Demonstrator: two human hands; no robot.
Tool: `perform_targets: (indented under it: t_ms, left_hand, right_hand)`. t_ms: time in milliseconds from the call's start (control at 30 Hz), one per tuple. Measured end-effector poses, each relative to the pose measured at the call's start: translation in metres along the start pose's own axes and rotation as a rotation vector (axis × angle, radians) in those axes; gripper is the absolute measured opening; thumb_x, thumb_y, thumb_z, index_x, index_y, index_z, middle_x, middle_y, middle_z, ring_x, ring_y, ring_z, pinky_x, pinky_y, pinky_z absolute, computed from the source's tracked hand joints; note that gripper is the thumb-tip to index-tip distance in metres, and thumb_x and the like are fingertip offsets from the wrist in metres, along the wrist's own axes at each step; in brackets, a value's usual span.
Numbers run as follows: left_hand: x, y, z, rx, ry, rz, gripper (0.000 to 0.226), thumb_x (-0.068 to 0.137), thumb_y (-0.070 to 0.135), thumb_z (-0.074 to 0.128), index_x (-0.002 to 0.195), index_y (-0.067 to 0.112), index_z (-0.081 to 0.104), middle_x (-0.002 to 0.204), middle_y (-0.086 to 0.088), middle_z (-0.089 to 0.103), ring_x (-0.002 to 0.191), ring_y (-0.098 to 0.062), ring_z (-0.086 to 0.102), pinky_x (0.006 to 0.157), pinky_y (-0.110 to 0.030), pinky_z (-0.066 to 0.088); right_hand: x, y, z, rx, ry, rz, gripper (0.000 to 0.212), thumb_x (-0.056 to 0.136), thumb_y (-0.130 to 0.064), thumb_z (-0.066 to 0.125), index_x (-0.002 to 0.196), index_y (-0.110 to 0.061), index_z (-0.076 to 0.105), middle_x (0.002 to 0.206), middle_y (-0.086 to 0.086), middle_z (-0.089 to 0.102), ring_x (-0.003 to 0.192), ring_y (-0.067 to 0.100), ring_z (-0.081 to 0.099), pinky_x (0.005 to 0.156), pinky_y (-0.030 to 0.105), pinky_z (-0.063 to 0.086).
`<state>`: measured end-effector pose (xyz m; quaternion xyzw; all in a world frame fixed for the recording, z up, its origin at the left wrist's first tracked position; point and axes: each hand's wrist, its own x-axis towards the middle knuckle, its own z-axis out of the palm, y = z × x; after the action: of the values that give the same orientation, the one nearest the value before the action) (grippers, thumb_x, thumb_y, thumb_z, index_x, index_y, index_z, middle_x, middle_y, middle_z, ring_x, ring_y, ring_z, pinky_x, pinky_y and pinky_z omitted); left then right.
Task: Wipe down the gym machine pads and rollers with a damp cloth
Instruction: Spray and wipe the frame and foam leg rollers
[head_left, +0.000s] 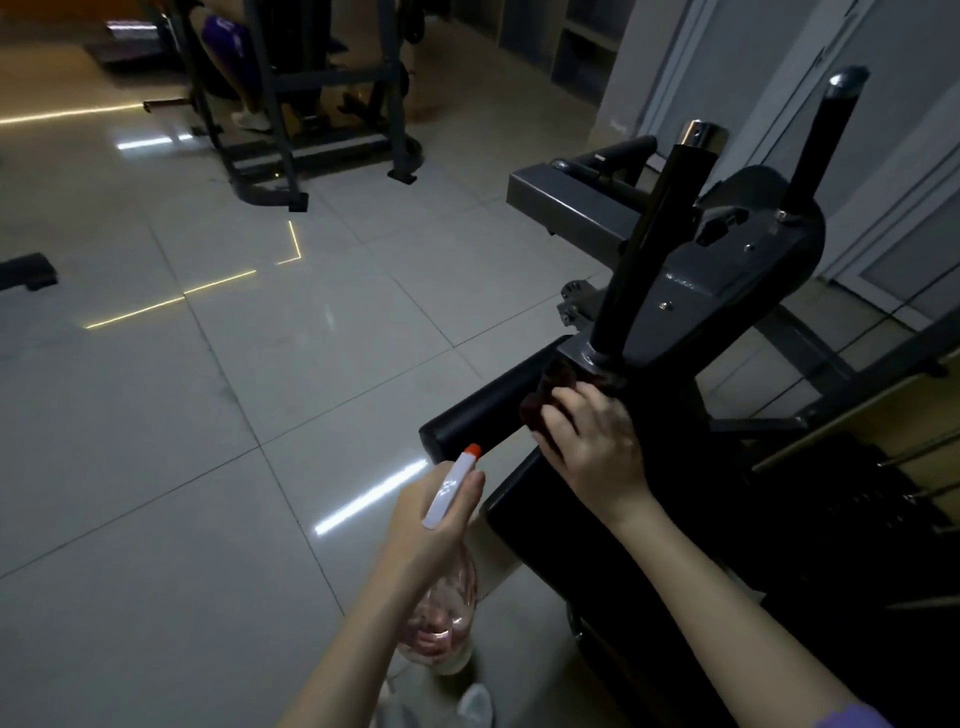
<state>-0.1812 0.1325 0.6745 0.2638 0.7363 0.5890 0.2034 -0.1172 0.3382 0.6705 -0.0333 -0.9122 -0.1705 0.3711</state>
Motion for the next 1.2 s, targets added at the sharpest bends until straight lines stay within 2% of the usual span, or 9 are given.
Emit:
perform_targets:
  t_ms: [167, 300, 433, 567, 667, 767, 967, 1067, 1200]
  left_hand:
    - [-0.007, 0.004, 0.002, 0.023, 0.058, -0.006, 0.061, 0.083, 0.064, 0.043, 0.085, 0.006, 0.060, 0.077, -0.016, 0.060, 0.065, -0.023, 0.053, 0.055, -0.019, 0.036]
    - [-0.008, 0.005, 0.004, 0.034, 0.102, -0.053, 0.056, 0.084, 0.064, 0.044, 0.083, 0.011, 0.062, 0.076, -0.010, 0.063, 0.068, -0.025, 0.056, 0.057, -0.027, 0.039]
    - [-0.010, 0.008, 0.003, 0.063, 0.127, -0.061, 0.052, 0.085, 0.062, 0.045, 0.079, 0.014, 0.060, 0.072, -0.009, 0.061, 0.061, -0.020, 0.053, 0.056, -0.024, 0.037]
    - [-0.008, 0.013, 0.002, 0.071, 0.145, -0.048, 0.059, 0.084, 0.062, 0.046, 0.076, 0.005, 0.060, 0.064, -0.008, 0.054, 0.053, -0.005, 0.044, 0.053, -0.019, 0.033]
    - [-0.008, 0.014, 0.004, 0.069, 0.140, -0.053, 0.058, 0.085, 0.060, 0.047, 0.076, 0.004, 0.059, 0.056, 0.002, 0.048, 0.052, -0.006, 0.042, 0.052, -0.018, 0.032]
    - [-0.008, 0.015, 0.006, 0.067, 0.136, -0.056, 0.065, 0.081, 0.065, 0.044, 0.078, 0.002, 0.058, 0.058, -0.004, 0.050, 0.053, -0.008, 0.043, 0.052, -0.018, 0.032]
    - [-0.007, 0.020, 0.007, 0.059, 0.138, -0.051, 0.051, 0.087, 0.053, 0.050, 0.078, 0.003, 0.057, 0.073, -0.021, 0.060, 0.055, -0.012, 0.046, 0.052, -0.021, 0.033]
    - [-0.007, 0.018, 0.005, 0.066, 0.153, -0.051, 0.053, 0.086, 0.054, 0.050, 0.082, 0.002, 0.060, 0.077, -0.021, 0.062, 0.058, -0.022, 0.052, 0.053, -0.020, 0.035]
    - [-0.006, 0.017, 0.002, 0.062, 0.146, -0.041, 0.061, 0.082, 0.060, 0.048, 0.085, 0.000, 0.060, 0.079, -0.022, 0.063, 0.071, -0.033, 0.057, 0.055, -0.021, 0.036]
  right_hand:
    - [-0.021, 0.017, 0.025, -0.298, -0.258, -0.323, 0.037, 0.083, -0.022, 0.066, 0.117, -0.010, 0.063, 0.131, 0.012, 0.057, 0.130, 0.031, 0.039, 0.116, 0.042, 0.013]
    - [-0.015, 0.006, 0.032, -0.453, -0.337, -0.468, 0.041, 0.092, -0.016, 0.039, 0.127, -0.010, 0.058, 0.142, 0.010, 0.048, 0.133, 0.031, 0.039, 0.114, 0.041, 0.021]
    - [0.002, -0.014, 0.042, -0.588, -0.578, -0.651, 0.052, 0.097, -0.024, 0.038, 0.140, 0.004, 0.036, 0.148, 0.022, 0.033, 0.139, 0.034, 0.027, 0.115, 0.040, 0.016]
    - [0.012, -0.010, 0.036, -0.416, -0.608, -0.540, 0.038, 0.075, -0.035, 0.068, 0.104, -0.010, 0.072, 0.111, 0.011, 0.067, 0.114, 0.025, 0.057, 0.106, 0.036, 0.035]
    - [0.001, 0.001, 0.026, -0.300, -0.480, -0.526, 0.022, 0.071, -0.024, 0.066, 0.085, -0.010, 0.075, 0.096, 0.010, 0.071, 0.102, 0.024, 0.064, 0.100, 0.037, 0.036]
    - [-0.010, 0.014, 0.011, -0.220, -0.350, -0.505, 0.034, 0.081, -0.009, 0.041, 0.087, -0.009, 0.074, 0.095, 0.010, 0.070, 0.098, 0.024, 0.065, 0.098, 0.038, 0.033]
    - [-0.026, 0.035, -0.009, -0.190, -0.260, -0.454, 0.040, 0.085, -0.005, 0.034, 0.104, -0.009, 0.070, 0.114, 0.013, 0.067, 0.114, 0.030, 0.053, 0.102, 0.041, 0.030]
    - [-0.021, 0.030, 0.006, -0.283, -0.304, -0.440, 0.044, 0.085, -0.009, 0.031, 0.121, -0.004, 0.055, 0.133, 0.015, 0.055, 0.128, 0.034, 0.039, 0.111, 0.046, 0.016]
    - [0.003, 0.004, 0.027, -0.376, -0.467, -0.447, 0.040, 0.086, -0.020, 0.046, 0.121, -0.010, 0.064, 0.137, 0.007, 0.053, 0.129, 0.030, 0.046, 0.109, 0.043, 0.022]
